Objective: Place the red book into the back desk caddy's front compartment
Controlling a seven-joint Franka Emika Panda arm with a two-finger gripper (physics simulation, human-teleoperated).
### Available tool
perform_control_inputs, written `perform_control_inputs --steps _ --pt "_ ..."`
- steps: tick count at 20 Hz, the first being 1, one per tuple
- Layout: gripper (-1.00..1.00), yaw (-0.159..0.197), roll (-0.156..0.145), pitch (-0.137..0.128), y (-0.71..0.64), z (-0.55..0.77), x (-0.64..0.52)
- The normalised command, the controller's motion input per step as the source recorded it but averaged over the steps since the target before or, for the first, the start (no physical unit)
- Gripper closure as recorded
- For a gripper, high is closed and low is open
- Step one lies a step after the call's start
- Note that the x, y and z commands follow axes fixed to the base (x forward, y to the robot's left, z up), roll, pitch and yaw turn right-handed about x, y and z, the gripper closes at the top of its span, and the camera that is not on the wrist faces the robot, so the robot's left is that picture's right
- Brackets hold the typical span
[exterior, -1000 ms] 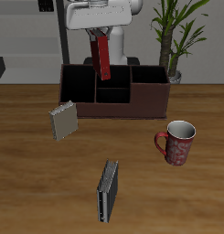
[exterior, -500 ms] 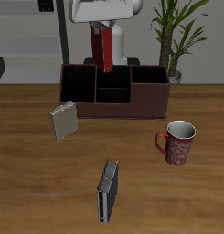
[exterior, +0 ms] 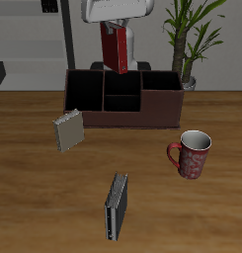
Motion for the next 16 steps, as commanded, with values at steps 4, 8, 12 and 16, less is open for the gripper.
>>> perform_control_inputs --steps 4,8,12,16 --pt "1.00 0.093 -0.023 0.046 -0.01 -0.22 -0.21" --pt "1.00 0.133 -0.020 0.019 0.00 -0.18 -0.20" --pt "1.00 0.139 -0.005 0.014 0.00 -0.14 -0.20" --pt "1.00 0.120 -0.004 0.004 -0.02 0.05 -0.02"
